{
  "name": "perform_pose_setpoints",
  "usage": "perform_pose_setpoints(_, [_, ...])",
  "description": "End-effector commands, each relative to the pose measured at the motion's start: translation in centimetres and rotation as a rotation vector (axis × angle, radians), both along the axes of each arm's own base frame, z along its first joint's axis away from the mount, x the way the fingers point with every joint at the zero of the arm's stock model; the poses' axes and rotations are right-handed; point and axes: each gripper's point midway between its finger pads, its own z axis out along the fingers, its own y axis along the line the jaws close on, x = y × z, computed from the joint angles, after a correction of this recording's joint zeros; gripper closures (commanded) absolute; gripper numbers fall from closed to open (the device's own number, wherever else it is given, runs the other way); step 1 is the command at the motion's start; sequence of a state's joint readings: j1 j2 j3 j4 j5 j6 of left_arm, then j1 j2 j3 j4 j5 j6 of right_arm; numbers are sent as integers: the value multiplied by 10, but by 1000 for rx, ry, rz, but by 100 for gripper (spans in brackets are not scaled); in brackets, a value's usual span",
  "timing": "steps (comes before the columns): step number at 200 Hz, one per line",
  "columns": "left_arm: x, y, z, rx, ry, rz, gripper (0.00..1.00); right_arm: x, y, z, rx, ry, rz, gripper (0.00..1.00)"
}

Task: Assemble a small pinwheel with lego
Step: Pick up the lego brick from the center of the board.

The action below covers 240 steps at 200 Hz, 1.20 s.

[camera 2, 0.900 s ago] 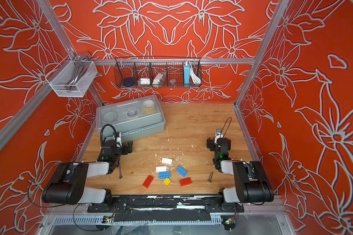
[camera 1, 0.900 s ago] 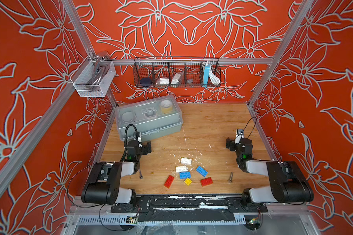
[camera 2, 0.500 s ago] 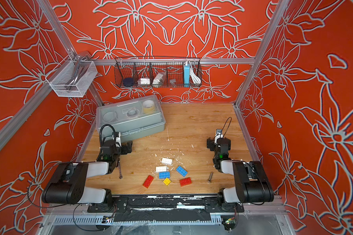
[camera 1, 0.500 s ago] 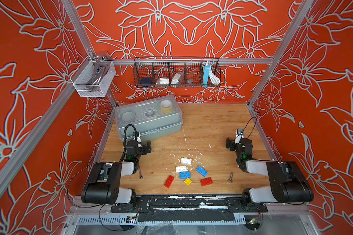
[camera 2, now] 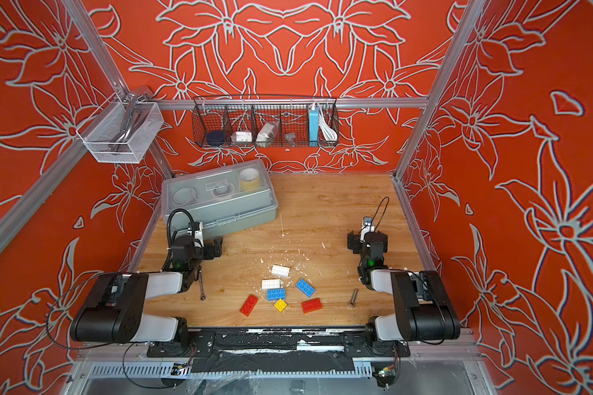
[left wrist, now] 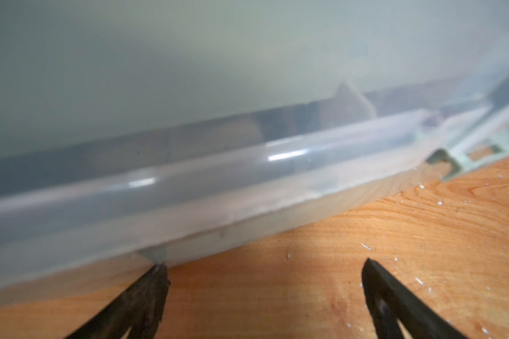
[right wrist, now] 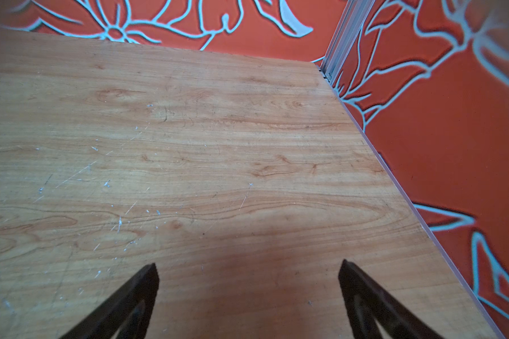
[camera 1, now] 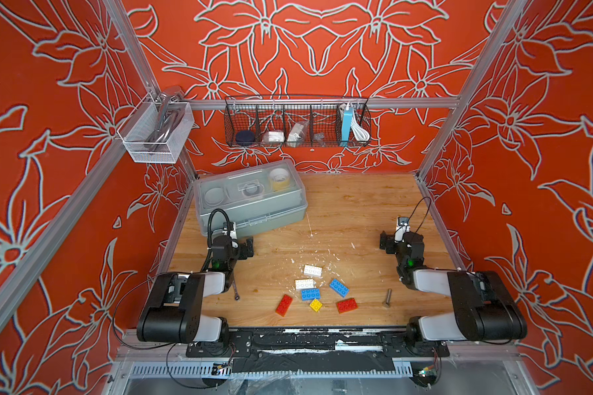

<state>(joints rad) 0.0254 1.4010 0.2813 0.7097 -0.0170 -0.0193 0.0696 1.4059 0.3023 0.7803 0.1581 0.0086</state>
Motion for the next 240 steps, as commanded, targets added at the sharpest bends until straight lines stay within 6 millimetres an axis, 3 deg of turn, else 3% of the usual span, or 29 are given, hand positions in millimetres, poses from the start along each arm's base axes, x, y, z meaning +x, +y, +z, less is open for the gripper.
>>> perform_pose_setpoints(1, [5,0,32,43,-127,12,2,3,-10,25,-16,-49,-46,1])
perform_pose_setpoints(32, [-9,-8,77,87,-148,56,2,-7,21,73,55,-47,127,2])
perform_pose_setpoints(51, [-22,-19,120,-113,-258,60,2,-19,67,101,153,-67,358,6])
perform_pose_setpoints(63, [-34,-18,133,-309,-262,136,2,-29,97,112,166,-52,504,8])
perform_pose_setpoints(73, [-44,-24,142,-420,-239,140,2,-41,122,113,141,1,613,8])
perform_pose_setpoints(112, [-84,-94,169,-683,-153,-224,3,-87,211,102,-29,137,970,11])
perform_pose_setpoints(133, [-108,-125,164,-848,-38,-367,6,-105,235,81,-101,266,1081,14])
perform_pose_setpoints(165, [-130,-154,123,-985,218,-460,10,-130,262,38,-253,407,1218,17])
perform_pose_setpoints(182, [-134,-158,107,-976,287,-469,11,-136,274,22,-288,437,1265,19])
perform_pose_setpoints(213, [-134,-163,94,-986,350,-461,14,-142,291,-3,-363,513,1324,20])
perform_pose_setpoints(240, [-136,-170,74,-979,451,-445,15,-139,303,-13,-386,532,1333,23])
